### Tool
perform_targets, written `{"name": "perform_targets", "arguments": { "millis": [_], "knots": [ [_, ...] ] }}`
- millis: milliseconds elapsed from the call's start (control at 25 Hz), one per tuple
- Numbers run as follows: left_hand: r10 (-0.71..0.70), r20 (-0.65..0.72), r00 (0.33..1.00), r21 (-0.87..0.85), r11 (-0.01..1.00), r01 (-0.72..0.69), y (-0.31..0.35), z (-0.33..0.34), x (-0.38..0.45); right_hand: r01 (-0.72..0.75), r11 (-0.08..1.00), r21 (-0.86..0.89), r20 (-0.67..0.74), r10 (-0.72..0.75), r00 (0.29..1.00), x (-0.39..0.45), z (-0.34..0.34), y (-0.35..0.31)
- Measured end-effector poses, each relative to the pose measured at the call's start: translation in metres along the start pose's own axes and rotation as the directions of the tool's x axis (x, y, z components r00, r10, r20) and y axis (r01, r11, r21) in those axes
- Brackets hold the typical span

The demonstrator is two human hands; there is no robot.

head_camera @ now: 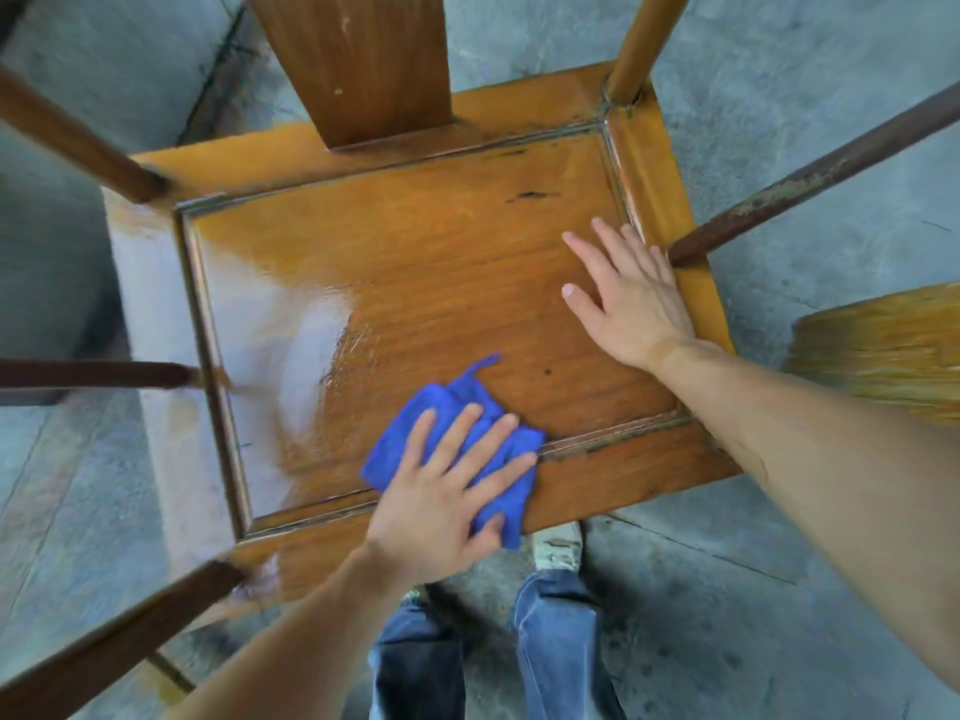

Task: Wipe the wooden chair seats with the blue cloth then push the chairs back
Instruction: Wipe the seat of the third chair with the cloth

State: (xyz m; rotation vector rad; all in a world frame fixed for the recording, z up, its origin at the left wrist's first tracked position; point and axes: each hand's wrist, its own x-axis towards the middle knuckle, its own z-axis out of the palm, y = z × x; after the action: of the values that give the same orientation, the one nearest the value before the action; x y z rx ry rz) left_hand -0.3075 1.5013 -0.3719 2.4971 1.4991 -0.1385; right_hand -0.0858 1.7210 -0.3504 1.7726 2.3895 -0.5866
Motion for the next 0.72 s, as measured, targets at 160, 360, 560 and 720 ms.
{"name": "perform_targets", "arguments": {
  "millis": [160,360,560,720],
  "knots": [
    [-0.653,-0.023,0.757,-0.083,0.756,0.649,-0.008,0.016,-0.087,0.068,0.995,-0.072,0.034,-0.065,0.997,0.023,-0.014,-0.005],
    [-0.939,0.133,0.316,-0.301,0.265,0.916,0.045,0.018,-0.063,0.171,0.982,-0.074,0.055,-0.167,0.984,0.061,-0.038,0.002],
    [-0.343,-0.003,0.939,-0.138,0.93,0.339,0.113,0.007,0.034,0.194,0.981,-0.018,0.054,-0.193,0.98,0.086,-0.058,0.007],
    [0.149,-0.062,0.987,-0.088,0.984,-0.154,0.111,-0.004,0.146,0.127,0.988,0.092,-0.085,-0.12,0.989,0.089,-0.052,0.011]
  ]
}}
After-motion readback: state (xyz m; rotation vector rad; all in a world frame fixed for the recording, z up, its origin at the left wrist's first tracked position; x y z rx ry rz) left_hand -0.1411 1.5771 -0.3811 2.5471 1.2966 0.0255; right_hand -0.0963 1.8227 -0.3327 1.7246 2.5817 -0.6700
